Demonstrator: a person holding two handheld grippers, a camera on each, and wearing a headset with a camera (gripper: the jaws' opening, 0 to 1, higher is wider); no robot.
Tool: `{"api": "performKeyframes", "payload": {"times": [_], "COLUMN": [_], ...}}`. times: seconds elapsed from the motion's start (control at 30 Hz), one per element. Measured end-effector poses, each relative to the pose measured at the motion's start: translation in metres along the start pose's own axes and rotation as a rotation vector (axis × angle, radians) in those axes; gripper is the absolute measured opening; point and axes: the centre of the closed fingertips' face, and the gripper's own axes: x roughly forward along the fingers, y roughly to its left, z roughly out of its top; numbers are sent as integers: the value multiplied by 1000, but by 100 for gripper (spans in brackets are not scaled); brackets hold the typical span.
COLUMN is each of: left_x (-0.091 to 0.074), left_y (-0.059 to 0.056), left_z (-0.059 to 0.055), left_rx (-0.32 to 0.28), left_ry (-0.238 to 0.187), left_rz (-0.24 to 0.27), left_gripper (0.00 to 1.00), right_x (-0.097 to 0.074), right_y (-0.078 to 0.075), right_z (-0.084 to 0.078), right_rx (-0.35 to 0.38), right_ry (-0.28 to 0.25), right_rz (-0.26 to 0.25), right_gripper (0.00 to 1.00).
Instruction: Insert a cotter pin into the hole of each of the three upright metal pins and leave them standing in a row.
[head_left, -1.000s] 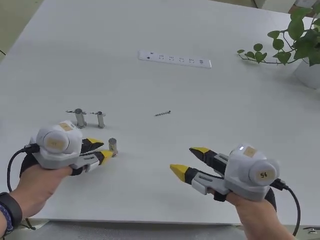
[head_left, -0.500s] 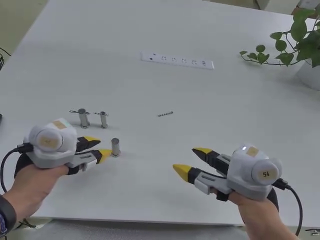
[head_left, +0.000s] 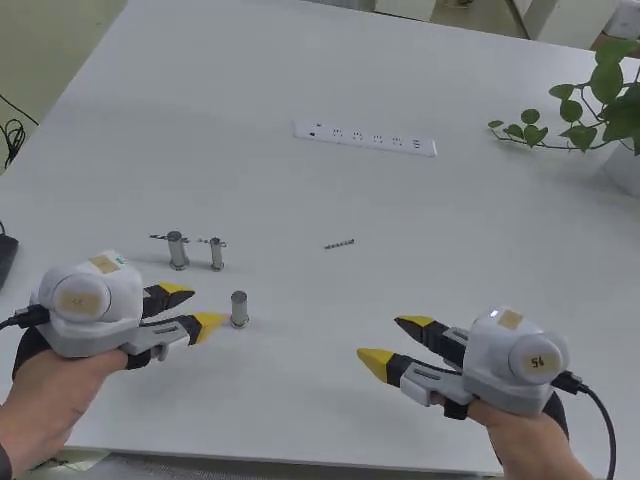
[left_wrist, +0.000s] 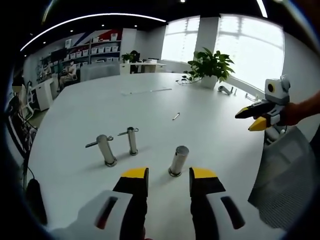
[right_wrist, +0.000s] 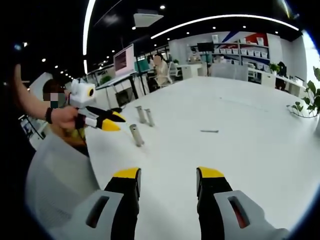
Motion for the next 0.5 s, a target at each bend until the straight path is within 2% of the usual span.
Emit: {"api": "performKeyframes", "payload": {"times": [0.33,0.5], "left_x": [-11,-14], "left_y": [-3,0], "left_z": [3,5], "left_rx": [-13,-16], "left_ry": [-19,-26], "left_rz": [3,8], "left_gripper": [34,34], "right_x": [8,12], "right_y": [-12,-18], "right_z": [2,3], "right_rx": [-5,-19], "right_ry": [20,31], "right_rz": [-7,-1], "right_gripper": [47,46]}}
